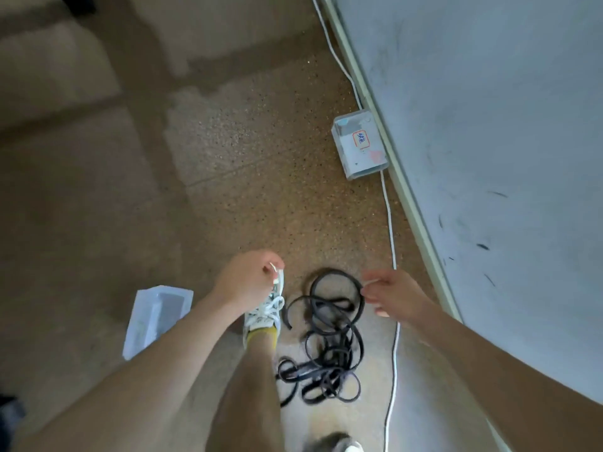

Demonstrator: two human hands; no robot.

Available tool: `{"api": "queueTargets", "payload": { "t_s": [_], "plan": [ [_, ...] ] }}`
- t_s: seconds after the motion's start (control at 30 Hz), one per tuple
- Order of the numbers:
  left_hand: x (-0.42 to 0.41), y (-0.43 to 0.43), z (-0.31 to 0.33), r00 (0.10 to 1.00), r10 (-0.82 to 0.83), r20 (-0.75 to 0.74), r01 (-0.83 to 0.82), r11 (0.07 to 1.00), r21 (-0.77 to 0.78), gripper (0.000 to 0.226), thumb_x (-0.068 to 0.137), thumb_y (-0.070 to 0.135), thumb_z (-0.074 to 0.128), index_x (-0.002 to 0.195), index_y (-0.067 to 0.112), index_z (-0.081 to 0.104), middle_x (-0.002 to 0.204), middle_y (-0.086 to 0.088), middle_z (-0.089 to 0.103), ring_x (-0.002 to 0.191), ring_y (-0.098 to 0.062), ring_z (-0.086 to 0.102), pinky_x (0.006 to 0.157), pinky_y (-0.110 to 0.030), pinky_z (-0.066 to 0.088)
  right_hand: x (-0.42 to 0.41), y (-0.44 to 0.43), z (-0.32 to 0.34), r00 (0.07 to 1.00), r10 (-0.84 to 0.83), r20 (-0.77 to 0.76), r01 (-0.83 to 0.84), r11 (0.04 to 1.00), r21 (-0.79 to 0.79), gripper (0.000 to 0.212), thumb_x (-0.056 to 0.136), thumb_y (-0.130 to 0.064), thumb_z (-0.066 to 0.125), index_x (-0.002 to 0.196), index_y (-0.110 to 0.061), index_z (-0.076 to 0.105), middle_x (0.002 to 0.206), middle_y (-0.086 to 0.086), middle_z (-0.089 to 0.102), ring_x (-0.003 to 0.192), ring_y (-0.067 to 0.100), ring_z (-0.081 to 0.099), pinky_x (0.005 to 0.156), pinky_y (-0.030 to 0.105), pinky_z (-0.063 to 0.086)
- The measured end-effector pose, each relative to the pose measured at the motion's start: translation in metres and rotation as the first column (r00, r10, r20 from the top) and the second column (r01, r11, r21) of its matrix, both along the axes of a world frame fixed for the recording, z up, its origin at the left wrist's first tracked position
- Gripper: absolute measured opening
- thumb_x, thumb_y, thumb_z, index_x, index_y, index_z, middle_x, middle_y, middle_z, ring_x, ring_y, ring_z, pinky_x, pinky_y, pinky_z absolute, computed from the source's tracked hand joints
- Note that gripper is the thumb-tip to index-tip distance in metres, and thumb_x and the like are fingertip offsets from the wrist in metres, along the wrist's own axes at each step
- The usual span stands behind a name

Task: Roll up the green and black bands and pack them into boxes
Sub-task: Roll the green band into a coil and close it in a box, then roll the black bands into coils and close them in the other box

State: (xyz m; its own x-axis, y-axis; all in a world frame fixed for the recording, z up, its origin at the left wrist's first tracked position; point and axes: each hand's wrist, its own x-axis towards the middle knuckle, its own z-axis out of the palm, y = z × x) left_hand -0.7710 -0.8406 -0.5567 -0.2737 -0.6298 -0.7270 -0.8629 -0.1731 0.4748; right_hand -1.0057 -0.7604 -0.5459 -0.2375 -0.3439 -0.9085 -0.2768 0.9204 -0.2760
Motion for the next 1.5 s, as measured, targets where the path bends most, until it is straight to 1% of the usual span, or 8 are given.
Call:
{"api": "queueTargets", "payload": {
  "t_s": [0.17,0.33,0.47,0.8,1.0,1.2,1.3,1.5],
  "plan": [
    [0.066,0.088,0.044,0.996,0.005,0.090,0.004,0.995,-0.098,0.029,0.091,0.003,0.047,0.102,0.019,0.069,0.095,0.003,0.069,0.091,-0.018,0.064,0.075,-0.024,0.044,0.020,0.070,-0.006,0.982,0.187,0.037,-0.185,0.981,-0.059,0.018,0.088,-0.005,0.054,0.094,-0.021,0.059,0.079,0.004,0.055,0.053,0.012,0.048,0.045,0.019,0.037],
    [0.119,0.193,0.048,0.971,-0.037,0.237,0.076,0.985,-0.157,0.032,0.091,0.004,0.048,0.110,0.024,0.064,0.096,0.006,0.066,0.092,-0.017,0.062,0.079,-0.028,0.046,0.056,0.181,-0.029,0.979,0.193,0.060,-0.185,0.976,-0.117,0.074,0.088,-0.013,0.065,0.151,-0.021,0.026,0.131,0.014,0.053,0.102,0.029,0.058,0.081,0.038,0.050],
    [0.134,0.257,0.033,0.931,-0.197,0.308,0.254,0.954,-0.157,0.047,0.090,0.005,0.051,0.131,0.028,0.052,0.117,0.006,0.060,0.100,-0.014,0.060,0.084,-0.028,0.047,0.074,0.260,-0.047,0.995,0.049,0.090,-0.050,0.999,0.016,0.076,0.090,-0.014,0.063,0.151,-0.020,0.019,0.131,0.013,0.052,0.094,0.024,0.053,0.076,0.035,0.047],
    [0.084,0.283,-0.175,0.838,-0.484,0.253,0.542,0.792,-0.280,0.047,0.095,0.019,0.048,0.141,0.027,0.040,0.143,0.006,0.037,0.132,-0.017,0.034,0.107,-0.034,0.039,0.069,0.291,-0.230,0.947,-0.295,-0.128,0.280,0.952,-0.123,0.117,0.073,-0.037,0.082,0.154,-0.029,-0.002,0.153,0.013,0.034,0.133,0.035,0.042,0.106,0.042,0.040],
    [0.048,0.316,-0.257,0.721,-0.685,0.107,0.692,0.703,-0.166,0.082,0.092,0.041,0.056,0.153,0.019,0.005,0.159,-0.001,0.013,0.144,-0.027,0.019,0.116,-0.039,0.025,0.124,0.266,-0.271,0.974,-0.134,-0.183,0.092,0.970,-0.223,0.084,0.075,-0.015,0.072,0.145,-0.019,0.026,0.119,0.012,0.058,0.102,0.029,0.059,0.070,0.029,0.050],
    [0.062,0.287,-0.236,0.944,-0.142,-0.296,0.108,0.986,-0.129,0.082,0.081,0.036,0.072,0.148,0.021,0.027,0.143,0.001,0.048,0.127,-0.018,0.048,0.097,-0.021,0.037,0.121,0.202,-0.171,0.978,0.165,0.125,-0.134,0.965,-0.226,0.051,0.061,-0.003,0.056,0.112,0.006,0.058,0.080,0.014,0.053,0.071,0.025,0.050,0.057,0.029,0.038],
    [0.068,0.259,-0.200,0.915,0.060,-0.400,-0.114,0.987,-0.112,0.016,0.092,0.026,0.062,0.107,0.021,0.065,0.103,0.001,0.071,0.097,-0.017,0.064,0.082,-0.025,0.047,0.118,0.176,-0.114,0.950,0.256,0.179,-0.198,0.937,-0.288,0.053,0.056,-0.007,0.056,0.109,-0.008,0.062,0.091,0.016,0.060,0.080,0.028,0.056,0.065,0.030,0.044],
    [0.110,0.222,-0.119,0.715,0.196,-0.671,-0.302,0.952,-0.044,0.010,0.093,0.014,0.059,0.088,0.009,0.066,0.054,-0.002,0.053,0.056,-0.018,0.050,0.060,-0.029,0.040,0.102,0.166,-0.058,0.995,0.088,0.055,-0.050,0.871,-0.489,0.011,0.086,-0.004,0.058,0.094,-0.012,0.061,0.101,0.016,0.061,0.081,0.025,0.058,0.080,0.036,0.049]
  ]
}}
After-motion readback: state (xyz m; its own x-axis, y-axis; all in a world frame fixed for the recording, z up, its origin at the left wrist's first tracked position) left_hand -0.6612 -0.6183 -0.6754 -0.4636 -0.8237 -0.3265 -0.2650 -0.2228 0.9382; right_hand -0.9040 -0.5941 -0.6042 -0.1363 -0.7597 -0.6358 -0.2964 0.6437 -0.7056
